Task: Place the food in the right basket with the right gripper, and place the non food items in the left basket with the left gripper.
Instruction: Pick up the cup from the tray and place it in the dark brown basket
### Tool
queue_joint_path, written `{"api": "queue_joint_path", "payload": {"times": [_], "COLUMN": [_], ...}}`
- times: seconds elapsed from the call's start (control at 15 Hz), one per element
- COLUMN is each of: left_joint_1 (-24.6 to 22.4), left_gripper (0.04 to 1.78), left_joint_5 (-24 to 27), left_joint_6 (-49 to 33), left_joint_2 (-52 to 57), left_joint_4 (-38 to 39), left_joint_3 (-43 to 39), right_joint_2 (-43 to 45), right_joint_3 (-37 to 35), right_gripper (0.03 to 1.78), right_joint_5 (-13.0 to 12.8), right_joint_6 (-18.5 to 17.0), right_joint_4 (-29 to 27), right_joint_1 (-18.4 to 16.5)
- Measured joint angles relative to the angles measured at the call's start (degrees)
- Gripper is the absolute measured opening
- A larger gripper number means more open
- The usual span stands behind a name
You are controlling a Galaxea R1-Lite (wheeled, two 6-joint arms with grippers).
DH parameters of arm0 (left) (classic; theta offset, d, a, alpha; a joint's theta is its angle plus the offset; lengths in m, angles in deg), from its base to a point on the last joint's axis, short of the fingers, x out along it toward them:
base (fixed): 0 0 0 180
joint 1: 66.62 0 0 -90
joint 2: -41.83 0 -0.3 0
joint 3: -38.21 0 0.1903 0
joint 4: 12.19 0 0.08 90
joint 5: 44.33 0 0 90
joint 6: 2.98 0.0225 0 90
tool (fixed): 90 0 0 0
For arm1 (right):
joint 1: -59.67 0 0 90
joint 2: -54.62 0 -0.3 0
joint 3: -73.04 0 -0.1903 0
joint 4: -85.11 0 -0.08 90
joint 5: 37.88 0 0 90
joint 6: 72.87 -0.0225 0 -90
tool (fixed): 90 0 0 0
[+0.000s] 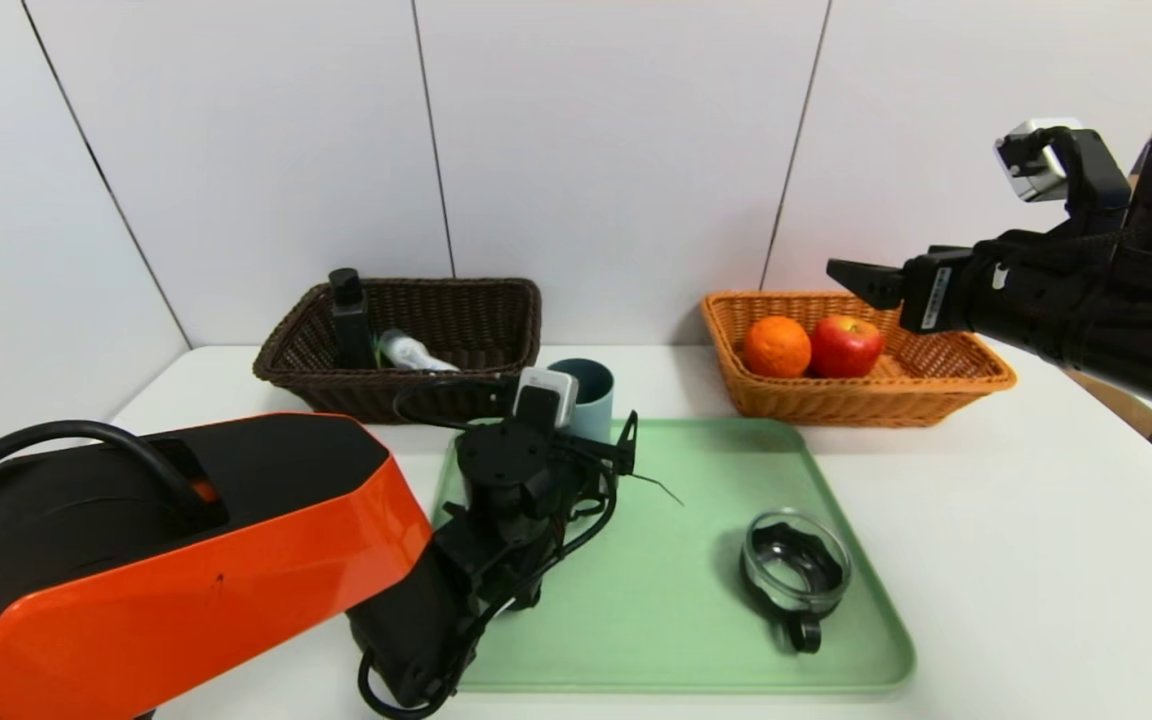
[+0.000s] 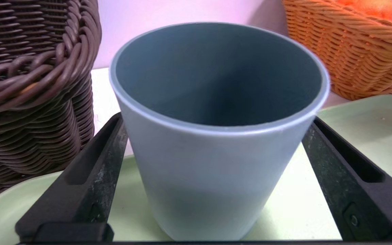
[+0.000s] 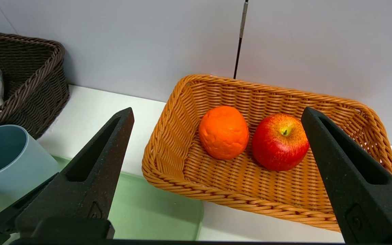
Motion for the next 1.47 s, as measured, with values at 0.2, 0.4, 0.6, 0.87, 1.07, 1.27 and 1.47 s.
{"api": "queue_joint_path", "payload": {"times": [0.2, 0.4, 0.6, 0.87, 1.07, 1.27, 1.47], "left_joint_1": [-0.02, -0.02, -0.02, -0.11, -0.11, 0.05, 1.73], "left_gripper": [1.69, 1.69, 1.69, 1.25, 1.14, 1.14, 1.14], "left_joint_5": [0.05, 0.22, 0.22, 0.09, 0.20, 0.59, 2.49], "left_joint_6": [0.00, 0.06, 0.16, 0.22, 0.46, 0.59, -0.24], "left_joint_2": [-0.33, -0.50, -0.50, -0.48, -0.38, 0.61, 5.38], "left_joint_4": [-0.28, -0.30, -0.30, -0.30, -0.33, -0.65, -5.33], "left_joint_3": [0.33, 0.34, 0.37, 0.39, 0.37, -0.09, -0.93], "right_joint_2": [-0.09, -0.15, -0.28, -0.37, -0.41, -0.95, -1.19], "right_joint_3": [-0.18, -0.39, -0.49, -0.99, -1.38, -2.58, -2.95], "right_gripper": [1.70, 1.70, 1.70, 1.70, 1.70, 1.70, 1.70], "right_joint_5": [0.48, 1.12, 1.78, 1.93, 1.84, 1.82, 1.79], "right_joint_6": [0.00, -0.09, -0.11, -0.09, -0.06, 0.11, 0.10], "right_joint_4": [0.00, 0.00, 0.00, 0.02, 1.21, 4.94, 5.32], "right_joint_1": [-0.02, -0.33, -0.41, -0.44, -0.44, -0.44, -0.44]}}
